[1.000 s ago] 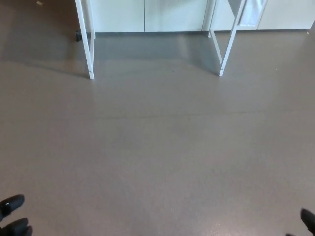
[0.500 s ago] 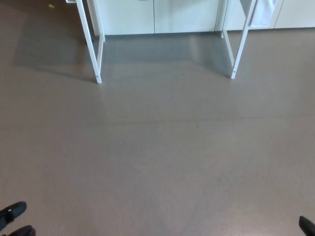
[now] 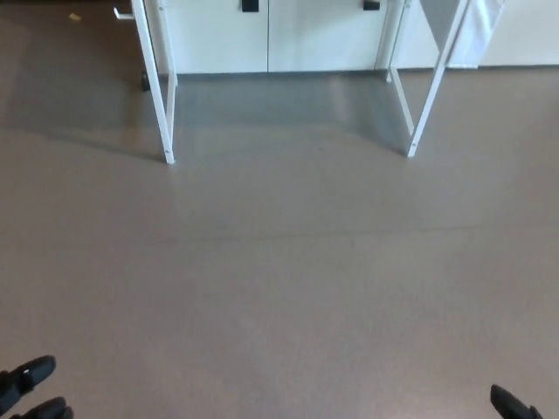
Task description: The robot walks towards a desk on which a shovel is kept on the left hand side and a container is kept on the right hand side. The robot picks up the shovel using its left hand and places it in the container.
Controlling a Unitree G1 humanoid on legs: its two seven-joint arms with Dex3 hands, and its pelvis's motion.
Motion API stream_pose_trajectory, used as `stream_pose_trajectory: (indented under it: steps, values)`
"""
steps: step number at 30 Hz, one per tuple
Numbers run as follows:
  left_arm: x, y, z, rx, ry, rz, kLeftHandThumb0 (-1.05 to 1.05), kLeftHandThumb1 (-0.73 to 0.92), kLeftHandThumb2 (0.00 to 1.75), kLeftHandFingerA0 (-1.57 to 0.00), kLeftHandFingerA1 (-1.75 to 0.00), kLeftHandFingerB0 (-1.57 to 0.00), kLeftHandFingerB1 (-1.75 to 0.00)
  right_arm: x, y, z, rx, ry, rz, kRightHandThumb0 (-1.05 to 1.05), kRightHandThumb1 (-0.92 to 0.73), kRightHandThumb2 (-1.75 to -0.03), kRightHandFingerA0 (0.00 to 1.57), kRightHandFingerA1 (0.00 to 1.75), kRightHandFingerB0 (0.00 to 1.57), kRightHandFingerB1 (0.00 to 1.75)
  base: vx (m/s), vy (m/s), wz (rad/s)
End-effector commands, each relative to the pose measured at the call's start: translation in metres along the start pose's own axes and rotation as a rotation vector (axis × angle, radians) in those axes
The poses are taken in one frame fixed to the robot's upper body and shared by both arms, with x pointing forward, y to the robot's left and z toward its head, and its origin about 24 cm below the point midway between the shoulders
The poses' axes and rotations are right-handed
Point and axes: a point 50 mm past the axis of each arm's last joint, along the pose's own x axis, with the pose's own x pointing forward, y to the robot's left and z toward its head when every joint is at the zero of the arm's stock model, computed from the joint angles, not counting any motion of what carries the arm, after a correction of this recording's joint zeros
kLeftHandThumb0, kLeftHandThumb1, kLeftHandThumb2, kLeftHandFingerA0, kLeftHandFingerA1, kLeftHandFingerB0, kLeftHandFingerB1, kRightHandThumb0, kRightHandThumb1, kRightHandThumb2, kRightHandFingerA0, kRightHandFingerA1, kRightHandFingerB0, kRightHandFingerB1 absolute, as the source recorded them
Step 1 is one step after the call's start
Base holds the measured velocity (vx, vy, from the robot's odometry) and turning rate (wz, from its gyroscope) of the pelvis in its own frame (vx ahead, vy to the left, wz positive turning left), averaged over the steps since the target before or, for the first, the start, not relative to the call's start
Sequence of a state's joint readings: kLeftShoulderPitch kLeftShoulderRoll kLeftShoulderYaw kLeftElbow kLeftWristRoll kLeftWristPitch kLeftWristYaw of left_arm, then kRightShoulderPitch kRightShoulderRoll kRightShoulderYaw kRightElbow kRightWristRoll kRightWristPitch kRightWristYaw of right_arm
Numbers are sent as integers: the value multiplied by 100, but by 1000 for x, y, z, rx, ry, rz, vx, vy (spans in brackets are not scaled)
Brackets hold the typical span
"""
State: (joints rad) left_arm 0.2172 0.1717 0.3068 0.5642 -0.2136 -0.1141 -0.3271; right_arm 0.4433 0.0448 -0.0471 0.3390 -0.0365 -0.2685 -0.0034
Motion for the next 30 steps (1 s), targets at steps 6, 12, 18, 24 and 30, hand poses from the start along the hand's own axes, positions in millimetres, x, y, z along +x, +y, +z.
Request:
stream_pose_trajectory:
  steps: [6, 12, 18, 24, 30]
  values:
    - [2, -1, 2, -97, -11, -57, -5, 40, 87, -26, -58, -32, -57, -3, -4, 2, -12, -36, -3, -34, -79, -63, 24, 53, 11, 38, 167, -12, 8]
    - [4, -3, 5, -55, -23, -63, -8, 40, 86, -28, -58, -33, -57, 0, 0, 3, -31, -48, 7, -35, -80, -63, 25, 55, 11, 40, 187, -115, 13]
    - [2, -2, 2, -47, -23, -53, -11, 57, 58, -35, -50, -44, -44, -3, 1, 2, -38, -41, 12, -31, -81, -64, 26, 54, 12, 40, 186, -35, -4]
    - [0, -2, 1, 8, -20, -50, -11, 59, 59, -38, -50, -46, -43, -2, 1, 0, -54, -45, 21, -33, -81, -63, 25, 54, 11, 40, 226, 170, -12]
    - [-1, -2, 0, 44, -13, -47, -14, 58, 59, -41, -51, -46, -43, -3, 1, -4, -49, -37, 19, -35, -80, -63, 26, 54, 12, 40, 273, 206, -14]
